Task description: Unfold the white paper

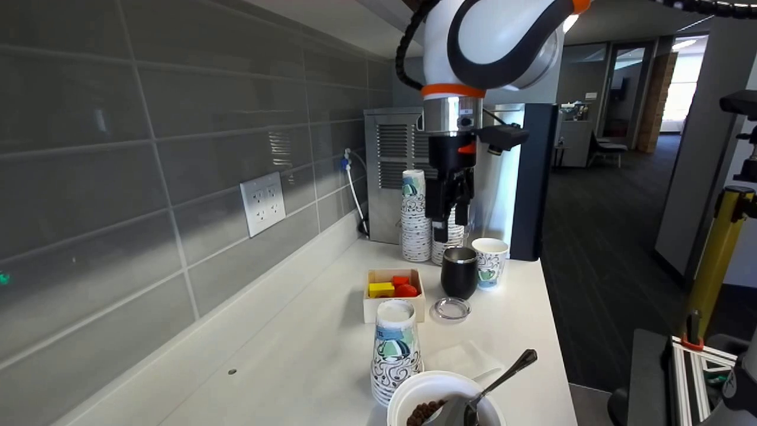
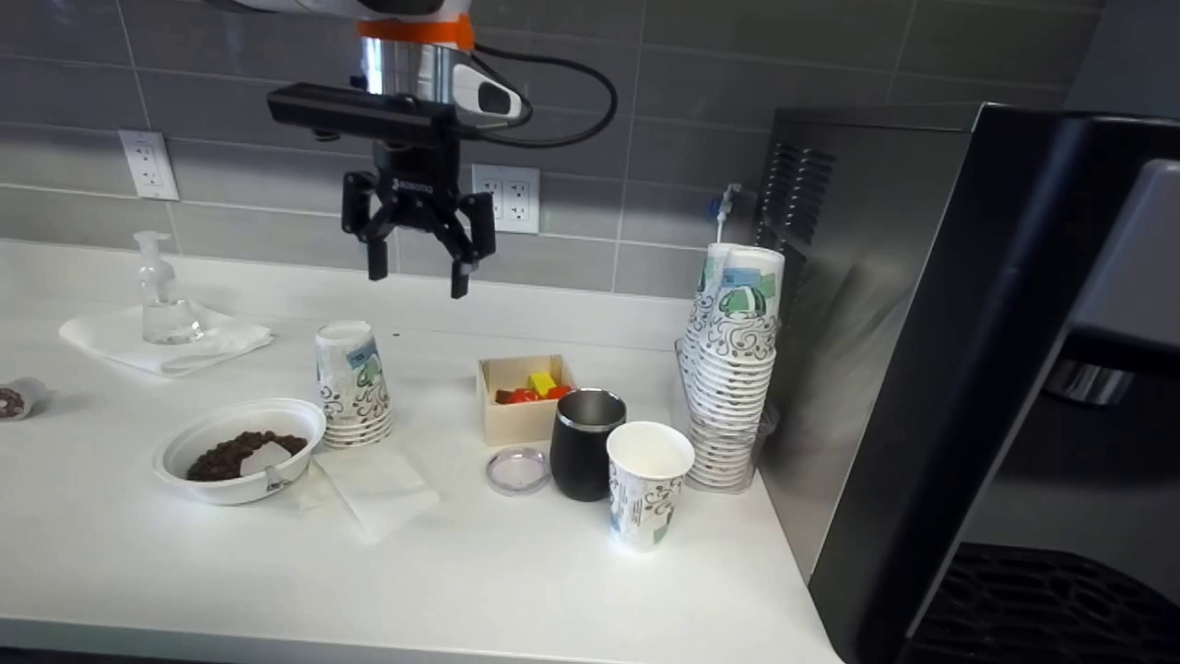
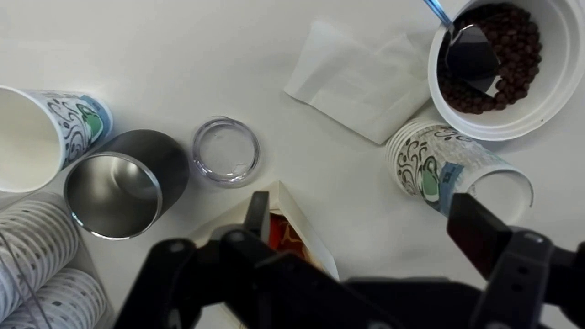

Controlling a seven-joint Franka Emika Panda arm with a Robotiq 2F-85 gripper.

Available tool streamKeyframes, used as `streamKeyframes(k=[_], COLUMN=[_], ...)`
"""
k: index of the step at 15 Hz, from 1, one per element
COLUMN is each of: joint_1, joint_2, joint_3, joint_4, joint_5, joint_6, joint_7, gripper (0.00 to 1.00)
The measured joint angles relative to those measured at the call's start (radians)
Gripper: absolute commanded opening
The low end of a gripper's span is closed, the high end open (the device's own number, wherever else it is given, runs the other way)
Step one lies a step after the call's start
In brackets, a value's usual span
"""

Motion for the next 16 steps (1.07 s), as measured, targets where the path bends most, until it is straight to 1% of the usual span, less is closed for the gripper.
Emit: streamKeyframes(k=[4, 10, 16], joint_1=[0.001, 0.018, 0.018], joint_2=[0.060, 0.187, 0.296], joint_3=[-0.028, -0.032, -0.031], joint_4=[-0.042, -0.107, -0.148], joint_5=[0.061, 0.170, 0.213], joint_6=[0.060, 0.226, 0.332], joint_7=[-0.059, -0.131, -0.136], gripper=[1.00, 1.00, 1.00])
